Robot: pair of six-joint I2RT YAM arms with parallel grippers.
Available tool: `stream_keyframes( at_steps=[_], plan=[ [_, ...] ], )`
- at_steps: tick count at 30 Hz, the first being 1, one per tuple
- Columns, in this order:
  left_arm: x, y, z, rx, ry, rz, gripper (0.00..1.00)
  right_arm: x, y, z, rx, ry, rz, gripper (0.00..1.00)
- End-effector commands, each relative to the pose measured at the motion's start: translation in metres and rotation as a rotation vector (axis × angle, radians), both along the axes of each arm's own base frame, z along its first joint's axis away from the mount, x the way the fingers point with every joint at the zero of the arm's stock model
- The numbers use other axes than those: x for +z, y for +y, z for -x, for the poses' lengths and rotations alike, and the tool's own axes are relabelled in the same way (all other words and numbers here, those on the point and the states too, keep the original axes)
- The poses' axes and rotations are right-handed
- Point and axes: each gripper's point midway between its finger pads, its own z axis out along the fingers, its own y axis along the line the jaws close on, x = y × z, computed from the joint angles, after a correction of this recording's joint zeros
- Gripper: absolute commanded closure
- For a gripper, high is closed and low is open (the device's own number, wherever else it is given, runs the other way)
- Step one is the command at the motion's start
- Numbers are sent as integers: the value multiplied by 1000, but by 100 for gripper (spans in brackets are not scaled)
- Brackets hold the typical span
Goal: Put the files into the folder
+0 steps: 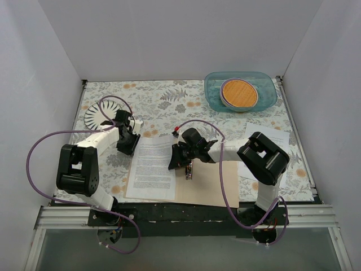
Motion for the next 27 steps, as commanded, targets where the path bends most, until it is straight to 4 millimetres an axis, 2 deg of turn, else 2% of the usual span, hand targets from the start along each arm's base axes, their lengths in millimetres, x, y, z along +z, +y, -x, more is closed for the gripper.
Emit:
stream_keyframes(
  at_steps=[1, 2, 4, 7, 10, 14, 15, 17, 21, 24, 27],
  plan=[
    [39, -2, -15, 4, -85, 3, 72, -26, -24, 9, 3, 10, 135, 67],
    [41, -1, -16, 4, -87, -3, 71, -25, -25, 8, 4, 3, 142, 56],
    [48, 1, -21, 9, -102, -8, 71, -27, -29, 6, -6, -2, 163, 46],
    [64, -6, -31, 12, -128, 27, 71, -24, -36, 3, -16, -21, 190, 1],
    [78, -30, -39, 4, -112, 131, 71, -14, -38, 1, -17, -49, 188, 1],
    [81, -68, -35, -47, -65, 253, 72, -3, -39, 0, -4, -55, 200, 2],
    [82, -85, -30, -86, -57, 287, 72, 1, -39, 1, 4, -50, 206, 2],
    [81, -110, -26, -136, -55, 322, 72, 5, -38, 2, 20, -51, 206, 1],
    [61, -146, -19, -188, 13, 370, 73, 18, -32, -1, 67, -65, 205, 1],
    [43, -154, -15, -186, 56, 376, 74, 29, -27, -4, 96, -81, 193, 1],
    [21, -149, -13, -175, 88, 337, 76, 37, -25, -7, 109, -96, 195, 1]
  ],
)
